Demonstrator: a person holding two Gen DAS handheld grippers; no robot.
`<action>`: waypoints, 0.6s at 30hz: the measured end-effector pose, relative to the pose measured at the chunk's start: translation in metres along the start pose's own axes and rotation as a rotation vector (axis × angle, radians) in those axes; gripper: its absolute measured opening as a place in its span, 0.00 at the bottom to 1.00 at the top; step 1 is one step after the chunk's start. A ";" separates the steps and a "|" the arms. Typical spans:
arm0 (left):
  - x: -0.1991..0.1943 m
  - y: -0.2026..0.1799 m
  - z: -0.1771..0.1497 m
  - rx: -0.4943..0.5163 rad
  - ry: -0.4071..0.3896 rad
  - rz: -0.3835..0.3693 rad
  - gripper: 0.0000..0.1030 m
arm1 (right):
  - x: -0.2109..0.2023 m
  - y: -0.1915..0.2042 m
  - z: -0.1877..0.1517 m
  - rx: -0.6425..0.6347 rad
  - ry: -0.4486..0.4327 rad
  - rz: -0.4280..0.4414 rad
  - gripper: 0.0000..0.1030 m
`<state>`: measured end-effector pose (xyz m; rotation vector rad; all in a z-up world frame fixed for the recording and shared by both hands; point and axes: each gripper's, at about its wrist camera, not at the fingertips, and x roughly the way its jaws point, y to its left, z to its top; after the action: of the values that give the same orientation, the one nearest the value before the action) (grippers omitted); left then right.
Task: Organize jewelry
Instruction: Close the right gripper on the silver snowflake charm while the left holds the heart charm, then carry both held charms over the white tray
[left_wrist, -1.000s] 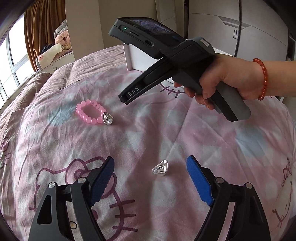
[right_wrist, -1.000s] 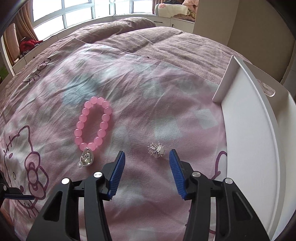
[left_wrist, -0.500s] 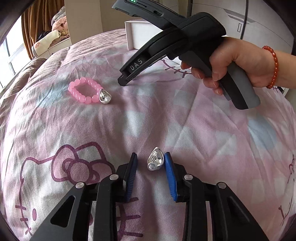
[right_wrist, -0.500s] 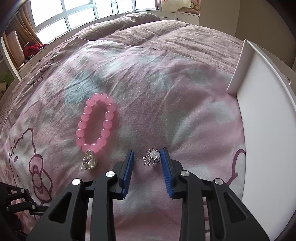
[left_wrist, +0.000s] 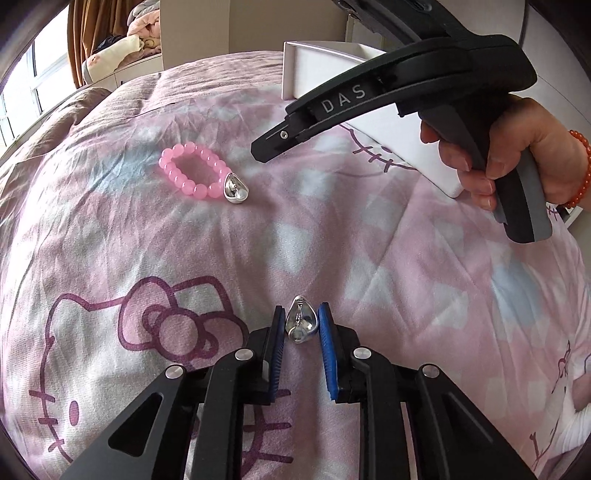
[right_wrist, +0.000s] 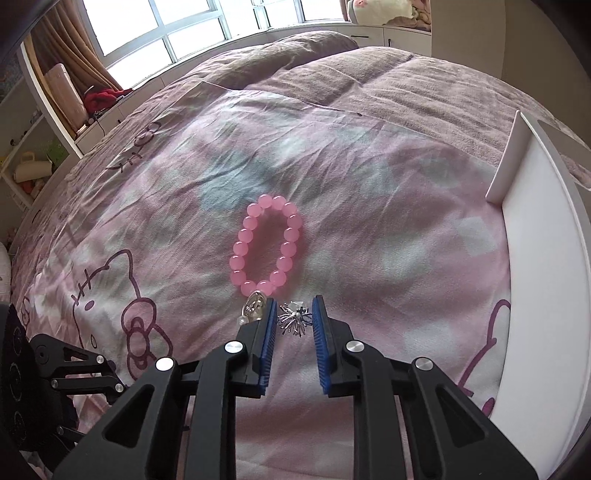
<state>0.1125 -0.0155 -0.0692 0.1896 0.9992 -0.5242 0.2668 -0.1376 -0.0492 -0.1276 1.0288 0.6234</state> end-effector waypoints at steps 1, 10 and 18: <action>-0.002 0.002 0.002 -0.012 -0.004 0.005 0.22 | -0.006 0.001 0.001 -0.002 -0.009 0.007 0.20; -0.024 0.001 0.025 -0.006 -0.049 0.044 0.23 | -0.067 0.003 0.007 -0.028 -0.099 0.020 0.19; -0.032 -0.011 0.057 -0.009 -0.110 0.008 0.23 | -0.123 0.003 -0.004 -0.136 -0.177 -0.068 0.19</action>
<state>0.1359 -0.0360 -0.0110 0.1543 0.8930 -0.5175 0.2172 -0.1889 0.0517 -0.2223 0.8083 0.6313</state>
